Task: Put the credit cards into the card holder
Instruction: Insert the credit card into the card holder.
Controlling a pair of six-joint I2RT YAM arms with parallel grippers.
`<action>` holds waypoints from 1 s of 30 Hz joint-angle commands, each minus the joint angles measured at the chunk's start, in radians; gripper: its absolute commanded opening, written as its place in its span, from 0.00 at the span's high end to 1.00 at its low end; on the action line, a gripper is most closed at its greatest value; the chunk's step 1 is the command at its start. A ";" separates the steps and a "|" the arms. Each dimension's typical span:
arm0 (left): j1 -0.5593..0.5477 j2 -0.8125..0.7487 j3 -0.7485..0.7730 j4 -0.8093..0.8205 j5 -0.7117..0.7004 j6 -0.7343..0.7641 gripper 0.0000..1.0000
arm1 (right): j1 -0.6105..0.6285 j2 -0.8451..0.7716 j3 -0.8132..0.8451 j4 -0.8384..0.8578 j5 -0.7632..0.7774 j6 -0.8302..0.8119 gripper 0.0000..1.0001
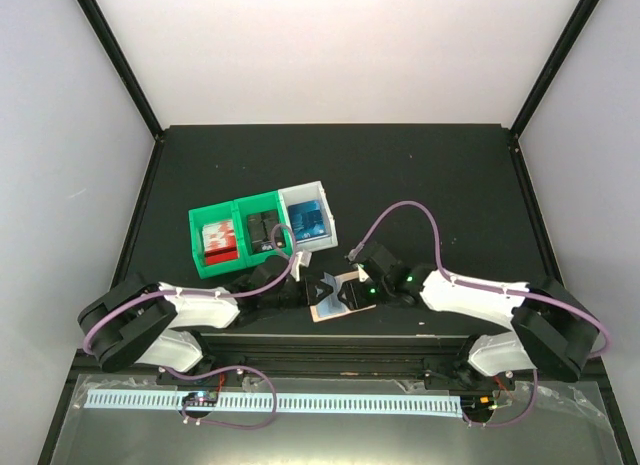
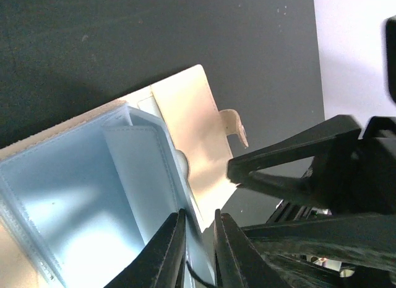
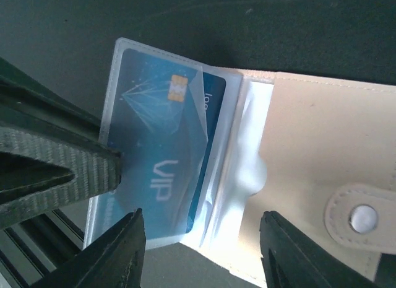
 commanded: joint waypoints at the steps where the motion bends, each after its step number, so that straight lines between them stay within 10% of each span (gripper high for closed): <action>1: -0.006 0.017 0.045 0.000 0.023 0.030 0.85 | 0.004 -0.061 -0.019 -0.029 0.050 -0.040 0.45; 15: -0.007 0.038 0.089 -0.011 0.096 0.088 0.80 | 0.044 -0.057 -0.020 0.007 -0.096 -0.161 0.34; 30: -0.006 0.013 0.093 -0.141 -0.001 0.111 0.68 | 0.044 -0.094 -0.008 -0.134 0.356 0.057 0.37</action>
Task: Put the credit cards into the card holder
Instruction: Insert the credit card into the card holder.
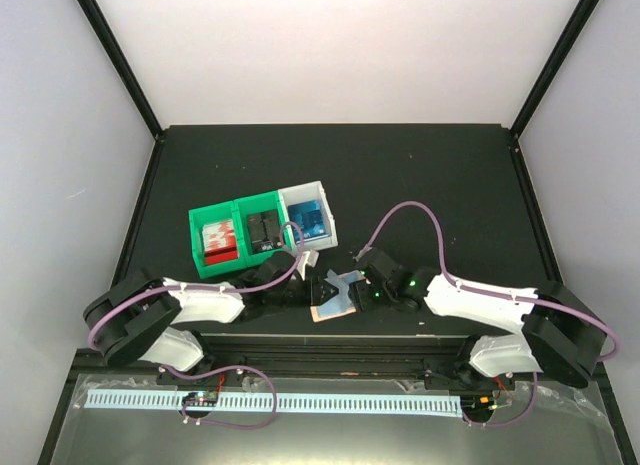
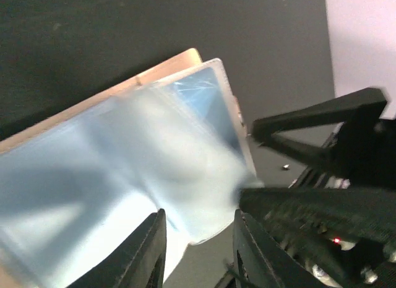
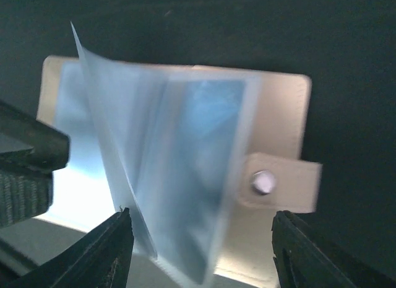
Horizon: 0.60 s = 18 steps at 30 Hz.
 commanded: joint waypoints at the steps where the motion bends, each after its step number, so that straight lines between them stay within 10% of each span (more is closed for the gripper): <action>1: -0.006 -0.037 0.039 -0.110 -0.077 0.052 0.66 | 0.005 -0.035 0.010 -0.048 0.193 0.075 0.36; 8: -0.006 -0.143 0.068 -0.291 -0.173 0.124 0.63 | 0.004 0.030 0.104 -0.158 0.310 0.118 0.36; 18: -0.002 -0.323 0.080 -0.466 -0.311 0.180 0.56 | 0.006 0.005 0.126 -0.021 0.080 0.008 0.51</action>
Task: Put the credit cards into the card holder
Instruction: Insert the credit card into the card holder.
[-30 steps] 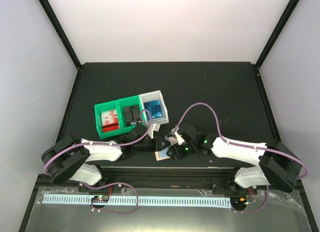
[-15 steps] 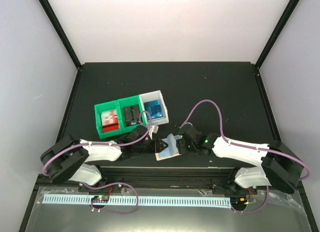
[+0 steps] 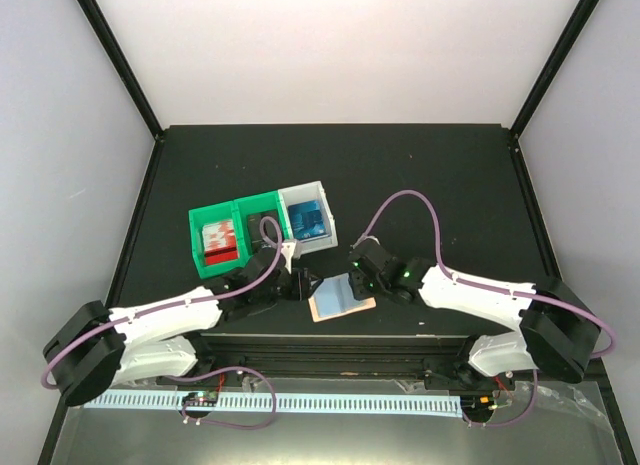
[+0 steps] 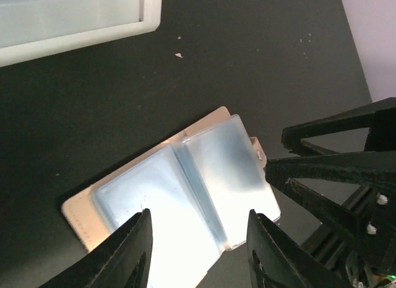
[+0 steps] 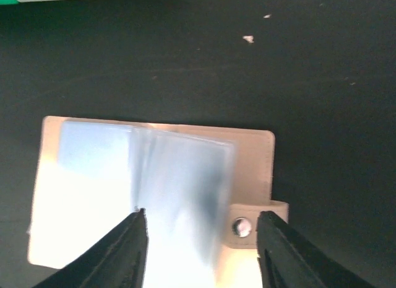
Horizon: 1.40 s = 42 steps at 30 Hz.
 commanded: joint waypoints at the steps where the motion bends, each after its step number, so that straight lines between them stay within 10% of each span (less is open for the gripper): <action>1: -0.002 -0.037 0.028 -0.084 -0.063 0.040 0.56 | 0.006 -0.016 0.019 0.069 -0.103 -0.035 0.53; 31: -0.006 0.172 0.058 -0.132 -0.037 0.000 0.71 | 0.005 0.171 0.012 0.165 -0.255 0.045 0.56; 42: -0.004 0.006 0.431 -0.536 -0.224 0.567 0.28 | -0.008 -0.061 0.004 0.027 -0.019 0.052 0.49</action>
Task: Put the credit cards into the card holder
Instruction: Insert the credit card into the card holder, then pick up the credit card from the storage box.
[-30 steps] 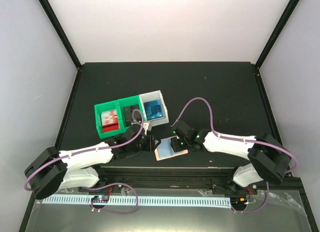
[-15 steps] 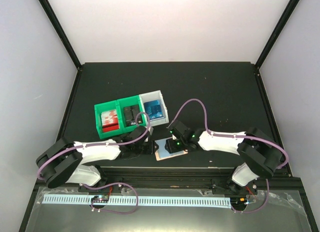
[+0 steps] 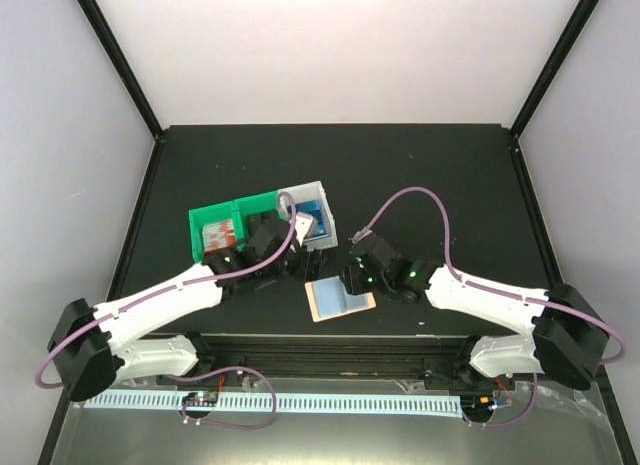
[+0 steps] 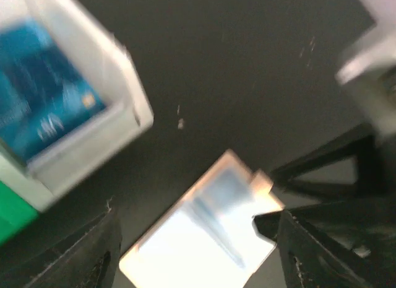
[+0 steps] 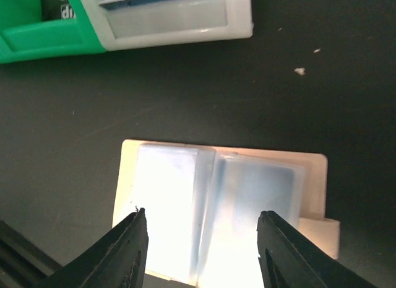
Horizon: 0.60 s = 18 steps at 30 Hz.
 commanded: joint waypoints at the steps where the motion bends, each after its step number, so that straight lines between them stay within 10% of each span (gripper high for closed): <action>1: -0.003 -0.018 0.181 -0.221 -0.139 0.318 0.26 | -0.010 -0.027 -0.009 -0.053 0.093 0.003 0.49; 10: 0.030 0.235 0.417 -0.392 0.049 0.727 0.23 | -0.011 -0.045 -0.059 0.017 0.014 0.042 0.49; 18: 0.144 0.494 0.574 -0.456 0.069 0.805 0.23 | -0.015 -0.101 -0.117 0.016 0.036 0.082 0.49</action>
